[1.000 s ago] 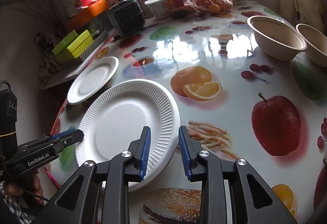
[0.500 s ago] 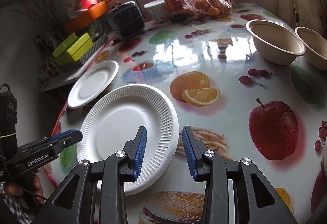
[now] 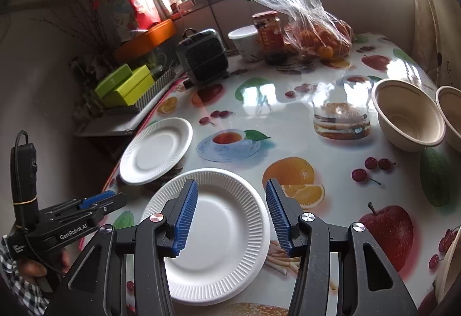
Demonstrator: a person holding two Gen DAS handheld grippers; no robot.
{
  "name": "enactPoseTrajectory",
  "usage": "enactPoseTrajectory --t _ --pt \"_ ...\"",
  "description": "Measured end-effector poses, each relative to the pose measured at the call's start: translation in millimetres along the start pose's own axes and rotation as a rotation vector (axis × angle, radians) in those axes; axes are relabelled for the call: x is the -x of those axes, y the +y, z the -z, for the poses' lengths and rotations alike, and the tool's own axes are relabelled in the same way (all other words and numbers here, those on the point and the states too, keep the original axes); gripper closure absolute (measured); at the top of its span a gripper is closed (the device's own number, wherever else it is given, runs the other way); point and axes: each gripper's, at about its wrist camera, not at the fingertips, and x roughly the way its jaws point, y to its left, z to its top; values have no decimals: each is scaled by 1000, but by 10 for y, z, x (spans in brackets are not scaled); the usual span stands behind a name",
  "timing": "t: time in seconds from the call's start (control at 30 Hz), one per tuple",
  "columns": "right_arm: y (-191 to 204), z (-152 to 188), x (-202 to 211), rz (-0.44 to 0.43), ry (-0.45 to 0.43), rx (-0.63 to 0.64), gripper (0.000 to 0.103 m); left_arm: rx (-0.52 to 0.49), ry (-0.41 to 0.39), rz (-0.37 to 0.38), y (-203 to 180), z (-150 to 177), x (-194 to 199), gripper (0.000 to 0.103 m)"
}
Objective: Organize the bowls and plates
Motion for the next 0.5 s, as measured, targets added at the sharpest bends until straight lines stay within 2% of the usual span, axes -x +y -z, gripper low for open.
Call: enactPoseTrajectory --t 0.33,0.5 --pt "280 -535 -82 -114 2 100 52 46 -62 -75 26 -241 216 68" --pt "494 -722 -251 -161 38 172 51 94 -87 -124 136 -310 311 68"
